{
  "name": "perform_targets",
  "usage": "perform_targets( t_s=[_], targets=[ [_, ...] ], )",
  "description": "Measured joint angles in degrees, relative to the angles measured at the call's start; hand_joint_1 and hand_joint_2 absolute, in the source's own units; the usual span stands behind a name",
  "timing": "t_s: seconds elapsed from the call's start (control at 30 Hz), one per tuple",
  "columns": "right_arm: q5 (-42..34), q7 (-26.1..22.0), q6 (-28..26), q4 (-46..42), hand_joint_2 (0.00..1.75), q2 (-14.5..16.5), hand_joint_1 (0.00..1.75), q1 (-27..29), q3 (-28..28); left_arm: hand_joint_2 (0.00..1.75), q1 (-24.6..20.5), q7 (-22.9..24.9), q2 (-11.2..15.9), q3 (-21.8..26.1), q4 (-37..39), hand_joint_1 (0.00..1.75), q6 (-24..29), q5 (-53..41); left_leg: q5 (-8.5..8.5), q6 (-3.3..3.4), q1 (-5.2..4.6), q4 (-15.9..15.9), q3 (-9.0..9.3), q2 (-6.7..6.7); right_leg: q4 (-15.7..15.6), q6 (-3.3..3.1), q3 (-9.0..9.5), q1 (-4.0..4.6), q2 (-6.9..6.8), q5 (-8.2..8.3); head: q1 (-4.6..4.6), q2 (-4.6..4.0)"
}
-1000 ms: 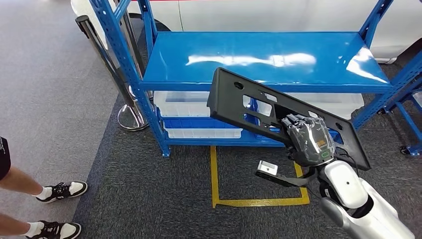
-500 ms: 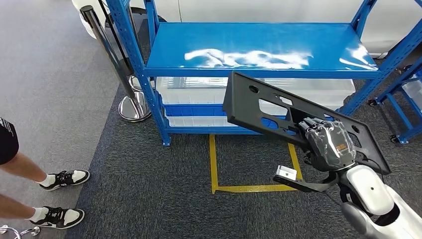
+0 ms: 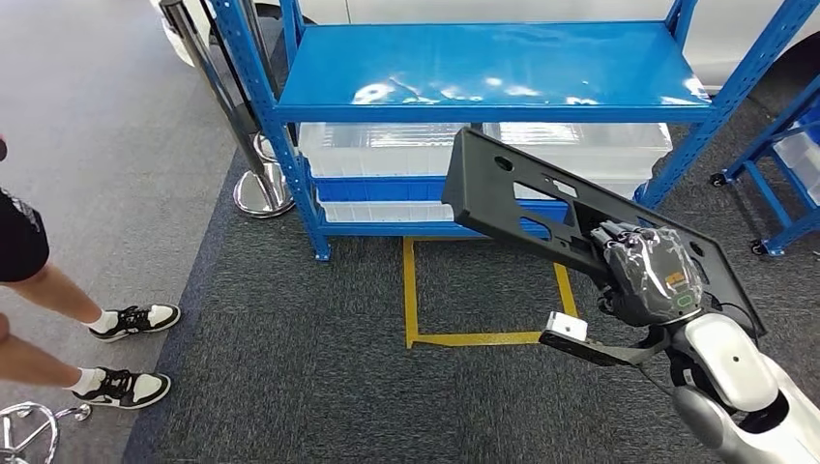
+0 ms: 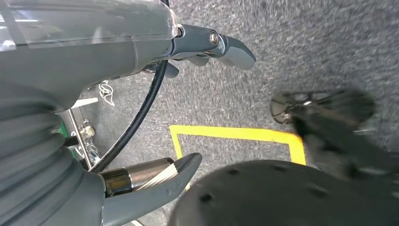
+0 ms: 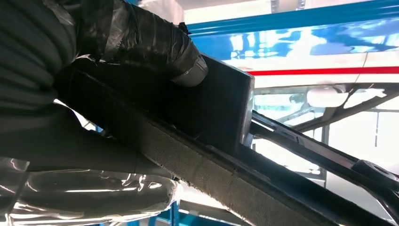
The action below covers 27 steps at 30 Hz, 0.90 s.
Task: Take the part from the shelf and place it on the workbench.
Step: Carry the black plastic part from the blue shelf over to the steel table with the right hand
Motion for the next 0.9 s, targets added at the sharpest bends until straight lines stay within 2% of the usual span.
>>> perform_targets(
  t_s=[0.03, 0.07, 0.1, 0.13, 0.17, 0.2, 0.23, 0.27, 0.3, 0.4, 0.43, 0.47, 0.53, 0.57, 0.6, 0.63, 0.67, 0.7, 0.73, 0.8, 0.83, 0.87, 0.9],
  targets=[
    [0.04, -0.01, 0.08, 0.0, 1.75, 0.1, 1.75, 0.04, -0.01, 1.75, -0.09, -0.03, 0.18, 0.0, 0.08, 0.0, -0.01, 0.08, -0.31, 0.39, -0.42, -2.24, 1.2, 0.09, -0.41, 0.33, 0.02, -0.31, -0.13, 0.67, -0.13, 0.0],
    [0.09, -0.05, 0.13, 0.0, 1.75, 0.16, 1.75, 0.09, -0.02, 1.75, -0.16, -0.05, 0.16, 0.0, 0.1, 0.0, -0.02, 0.15, 0.24, 0.4, -0.6, -3.47, 1.43, 0.18, -1.07, 0.71, 0.12, -0.55, -0.22, 1.49, -0.32, -0.01],
    [0.13, -0.08, 0.16, 0.01, 1.75, 0.22, 1.75, 0.16, -0.01, 1.75, -0.22, -0.04, 0.2, 0.0, 0.13, 0.0, 0.02, 0.24, 1.51, 0.34, -0.57, -4.36, 1.32, 0.23, -1.62, 0.99, 0.13, -0.7, -0.27, 2.09, -0.43, -0.01],
    [0.17, -0.12, 0.18, 0.01, 1.75, 0.23, 1.75, 0.16, -0.01, 1.75, -0.25, -0.03, 0.2, 0.0, 0.14, 0.0, -0.03, 0.31, 2.82, 0.42, -0.44, -5.46, 1.22, 0.27, -1.85, 1.27, 0.02, -0.69, -0.16, 1.81, -0.54, -0.01],
    [0.22, -0.13, 0.18, 0.02, 1.75, 0.22, 1.75, 0.12, -0.01, 1.75, -0.26, 0.0, 0.19, 0.0, 0.15, 0.0, -0.08, 0.37, 4.12, 0.52, -0.2, -6.45, 0.91, 0.34, -1.32, 1.48, -0.23, -0.6, 0.01, 0.33, -0.53, -0.01],
    [0.31, -0.09, 0.18, 0.04, 1.75, 0.2, 1.75, 0.08, -0.02, 1.75, -0.26, 0.04, 0.16, -0.01, 0.16, 0.0, -0.15, 0.42, 5.32, 0.39, 0.13, -7.11, 0.37, 0.43, 0.43, 1.74, -0.67, -0.54, 0.19, -2.33, -0.51, -0.01],
    [0.38, -0.05, 0.18, 0.04, 1.75, 0.19, 1.75, 0.03, -0.03, 1.75, -0.26, 0.08, 0.12, -0.01, 0.16, 0.0, -0.2, 0.44, 6.05, 0.27, 0.27, -7.19, -0.35, 0.5, 2.59, 2.05, -1.11, -0.58, 0.33, -5.22, -0.48, -0.01],
    [0.44, -0.01, 0.18, 0.04, 1.75, 0.18, 1.75, 0.02, -0.04, 1.75, -0.23, 0.11, 0.09, -0.02, 0.16, 0.0, -0.22, 0.45, 6.51, 0.16, 0.41, -7.14, -0.95, 0.56, 4.6, 2.27, -1.45, -0.65, 0.4, -7.45, -0.45, -0.01],
    [0.48, 0.02, 0.18, 0.04, 1.75, 0.18, 1.75, 0.04, -0.04, 1.75, -0.2, 0.14, 0.07, -0.02, 0.16, 0.0, -0.23, 0.46, 6.77, -0.01, 0.48, -7.07, -1.31, 0.59, 5.99, 2.43, -1.65, -0.71, 0.39, -8.68, -0.43, -0.01],
    [0.48, 0.04, 0.18, 0.05, 1.75, 0.17, 1.75, 0.08, -0.04, 1.75, -0.19, 0.14, 0.01, -0.02, 0.16, 0.0, -0.23, 0.46, 6.91, -0.07, 0.51, -7.0, -1.55, 0.6, 6.87, 2.52, -1.77, -0.77, 0.4, -9.22, -0.41, -0.01],
    [0.48, 0.05, 0.16, 0.05, 1.75, 0.13, 1.75, 0.2, -0.05, 1.75, -0.21, 0.16, -0.1, -0.03, 0.16, 0.0, -0.25, 0.48, 7.24, -0.24, 0.66, -6.67, -2.33, 0.61, 8.76, 2.8, -1.86, -0.94, 0.39, -9.35, -0.42, -0.01],
    [0.42, 0.06, 0.15, 0.05, 1.75, 0.01, 1.75, 0.34, -0.14, 1.75, -0.26, 0.21, -0.33, -0.05, 0.16, 0.0, -0.26, 0.49, 7.78, -0.85, 1.19, -5.2, -4.48, 0.64, 8.27, 3.79, 0.34, -1.56, 0.36, -8.57, -0.42, -0.01],
    [0.15, 0.08, 0.15, -0.04, 1.75, -0.31, 1.75, 0.69, -0.46, 1.75, -0.34, 0.32, -0.67, -0.11, 0.2, 0.0, -0.2, 0.51, 8.92, -2.48, 2.02, -1.33, -9.5, 0.56, 4.99, 4.93, 5.7, -2.3, 0.54, -8.49, -0.44, -0.01],
    [-0.03, 0.09, 0.18, -0.09, 1.75, -0.42, 1.75, 0.8, -0.63, 1.75, -0.34, 0.35, -0.74, -0.14, 0.22, 0.0, -0.16, 0.52, 9.4, -3.19, 2.27, 0.28, -11.36, 0.45, 1.88, 4.96, 8.25, -2.53, 0.62, -8.4, -0.47, -0.01],
    [-0.16, 0.1, 0.21, -0.13, 1.75, -0.46, 1.75, 0.91, -0.71, 1.75, -0.28, 0.39, -0.72, -0.15, 0.24, 0.0, -0.11, 0.52, 9.82, -3.53, 2.17, 0.74, -11.93, 0.33, 1.22, 4.12, 8.37, -2.27, 0.7, -9.11, -0.48, -0.01],
    [-0.23, 0.11, 0.25, -0.12, 1.75, -0.46, 1.75, 1.01, -0.73, 1.75, -0.18, 0.42, -0.74, -0.16, 0.25, 0.0, -0.1, 0.52, 10.13, -3.78, 2.2, 0.8, -12.22, 0.24, 1.51, 3.37, 7.71, -2.32, 0.59, -8.78, -0.5, -0.01],
    [-0.27, 0.1, 0.28, -0.12, 1.75, -0.46, 1.75, 1.05, -0.73, 1.75, -0.08, 0.44, -0.76, -0.17, 0.26, 0.0, -0.1, 0.52, 9.64, -4.02, 2.37, 1.18, -12.63, 0.19, 1.71, 2.7, 7.08, -2.29, 0.49, -8.3, -0.5, -0.01],
    [-0.28, 0.09, 0.31, -0.12, 1.75, -0.47, 1.75, 1.07, -0.74, 1.75, -0.01, 0.47, -0.79, -0.18, 0.27, 0.0, -0.1, 0.52, 7.99, -4.31, 2.51, 2.3, -13.18, 0.16, 1.73, 2.14, 6.36, -2.27, 0.38, -7.67, -0.47, -0.01],
    [-0.28, 0.08, 0.37, -0.12, 1.75, -0.48, 1.75, 1.06, -0.75, 1.75, 0.02, 0.48, -0.81, -0.19, 0.28, 0.0, -0.1, 0.52, 5.3, -4.58, 2.63, 4.38, -13.82, 0.14, 1.69, 1.71, 5.56, -2.26, 0.31, -6.96, -0.48, -0.01],
    [-0.38, 0.05, 0.57, -0.15, 1.75, -0.48, 1.75, 1.04, -0.8, 1.75, -0.01, 0.49, -0.85, -0.21, 0.27, 0.0, -0.1, 0.54, -0.87, -4.88, 2.67, 10.77, -14.9, 0.11, 1.67, 1.31, 3.91, -2.04, 0.3, -5.48, -0.48, -0.01],
    [-0.45, 0.05, 0.73, -0.16, 1.75, -0.48, 1.75, 1.04, -0.82, 1.75, -0.05, 0.48, -0.86, -0.21, 0.27, 0.0, -0.1, 0.56, -2.56, -4.84, 2.67, 13.92, -15.03, 0.1, 1.68, 1.24, 2.97, -1.86, 0.3, -4.74, -0.49, -0.01],
    [-0.54, 0.05, 0.89, -0.16, 1.75, -0.48, 1.75, 1.05, -0.83, 1.75, -0.09, 0.48, -0.86, -0.22, 0.27, 0.0, -0.1, 0.59, -2.88, -4.65, 2.64, 16.01, -14.57, 0.08, 1.69, 1.2, 2.01, -1.65, 0.3, -3.99, -0.49, -0.01],
    [-0.64, 0.05, 1.03, -0.16, 1.75, -0.48, 1.75, 1.05, -0.84, 1.75, -0.15, 0.47, -0.87, -0.23, 0.27, 0.0, -0.1, 0.63, -1.96, -4.26, 2.52, 16.48, -13.32, 0.06, 1.69, 1.16, 1.08, -1.4, 0.3, -3.24, -0.49, -0.01]
  ],
)
